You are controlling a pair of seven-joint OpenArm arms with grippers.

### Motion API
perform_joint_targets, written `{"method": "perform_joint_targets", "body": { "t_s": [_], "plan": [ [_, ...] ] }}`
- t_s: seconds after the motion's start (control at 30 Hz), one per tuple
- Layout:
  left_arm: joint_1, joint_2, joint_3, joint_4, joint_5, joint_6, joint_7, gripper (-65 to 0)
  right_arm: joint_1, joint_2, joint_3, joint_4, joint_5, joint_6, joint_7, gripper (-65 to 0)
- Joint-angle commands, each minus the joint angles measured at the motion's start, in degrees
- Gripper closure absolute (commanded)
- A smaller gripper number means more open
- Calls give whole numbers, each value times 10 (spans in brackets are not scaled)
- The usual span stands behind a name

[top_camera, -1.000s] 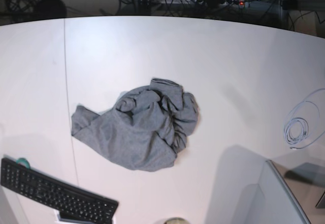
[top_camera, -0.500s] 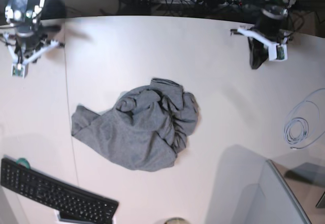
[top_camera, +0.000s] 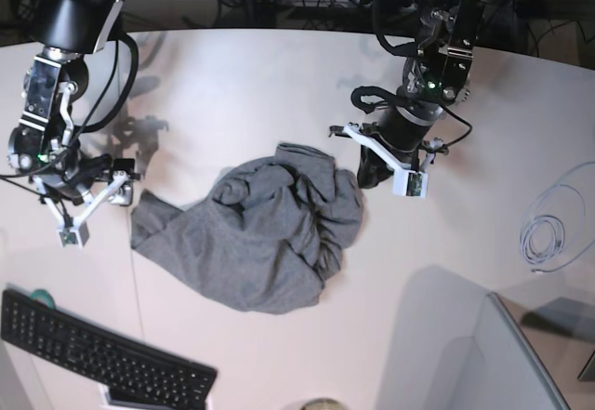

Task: Layout the t-shirt on the table in an organized manner, then fold the t-shirt properly
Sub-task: 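Lower both grippers onto the crumpled grey t-shirt and grasp its edges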

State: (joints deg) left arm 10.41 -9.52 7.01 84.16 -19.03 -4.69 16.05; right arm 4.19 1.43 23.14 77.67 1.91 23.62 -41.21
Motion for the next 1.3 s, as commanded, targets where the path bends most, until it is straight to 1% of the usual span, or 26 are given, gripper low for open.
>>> {"method": "perform_joint_targets", "body": {
  "t_s": [0.0, 0.1, 0.17, 0.2, 0.27, 0.33, 0.43, 0.5, 0.57, 0.6, 0.67, 0.7, 0.73, 0.77, 0.83, 0.9, 0.93, 0.97, 1.0, 1.03, 1.07, 1.17, 1.27],
  "plan": [
    [-15, 9, 2, 5, -3, -4, -16, 0, 22, 3, 3, -4, 6, 10, 20, -452],
    [-38, 29, 2, -32, -3, -4, -16, -5, 35, 5, 3, -43, 5, 10, 53, -425],
    [-52, 43, 2, -57, -3, -4, -16, -74, 44, 5, 2, -64, 5, 10, 65, -425],
    [-56, 50, 2, -65, -3, -4, -16, -86, 46, 5, 2, -72, 5, 10, 70, -426],
    [-59, 60, 8, -71, -3, -5, -16, -86, 51, 5, 1, -80, 5, 10, 72, -426],
    [-68, 59, 30, -76, -2, -4, -17, -86, 57, 4, 1, -83, 5, 10, 72, -426],
    [-91, 60, 66, -137, 41, -3, -17, -86, 84, 5, 1, -123, 5, 10, 84, -426],
    [-101, 62, 75, -175, 76, -3, -17, -84, 102, 6, 1, -168, 5, 10, 100, -426],
    [-100, 62, 73, -191, 94, -3, -17, -77, 119, 8, 0, -205, 5, 10, 109, -426],
    [-96, 62, 72, -192, 96, -3, -17, -59, 122, 8, 0, -217, 5, 10, 111, -426],
    [-90, 56, 71, -194, 100, -3, -17, 0, 123, 8, 0, -229, 5, 10, 112, -425],
    [-88, 47, 71, -194, 101, -3, -17, 0, 123, 8, 0, -229, 5, 10, 112, -423],
    [-82, 37, 71, -194, 97, -3, -16, 0, 123, 8, 0, -233, 4, 10, 112, -410],
    [-76, 27, 71, -194, 97, -3, -16, 0, 123, 8, 0, -234, 4, 10, 112, -377],
    [-68, 9, 71, -193, 97, -3, -16, 0, 123, 8, 0, -234, 3, 10, 112, -255],
    [-63, -8, 71, -193, 97, -3, -16, 0, 123, 9, 0, -234, 3, 10, 112, -99],
    [-59, -15, 71, -193, 97, -3, -16, 0, 123, 16, 0, -234, 3, 10, 112, -35],
    [-53, -23, 70, -193, 97, -3, -16, 0, 123, 20, 0, -234, 3, 10, 111, 0],
    [-47, -34, 69, -191, 96, -3, -16, 0, 123, 26, 0, -234, 3, 10, 111, 0],
    [-41, -39, 61, -182, 96, -3, -16, 0, 123, 29, 0, -232, 3, 10, 111, -15],
    [-31, -41, 46, -168, 96, -3, -16, 0, 123, 34, 0, -229, 3, 10, 110, -6],
    [4, -41, -16, -106, 96, -5, -16, 0, 123, 49, 0, -229, 3, 10, 108, 0],
    [32, -38, -78, -36, 97, -6, -14, 0, 121, 63, 0, -201, 3, 10, 107, 0]
  ]
}}
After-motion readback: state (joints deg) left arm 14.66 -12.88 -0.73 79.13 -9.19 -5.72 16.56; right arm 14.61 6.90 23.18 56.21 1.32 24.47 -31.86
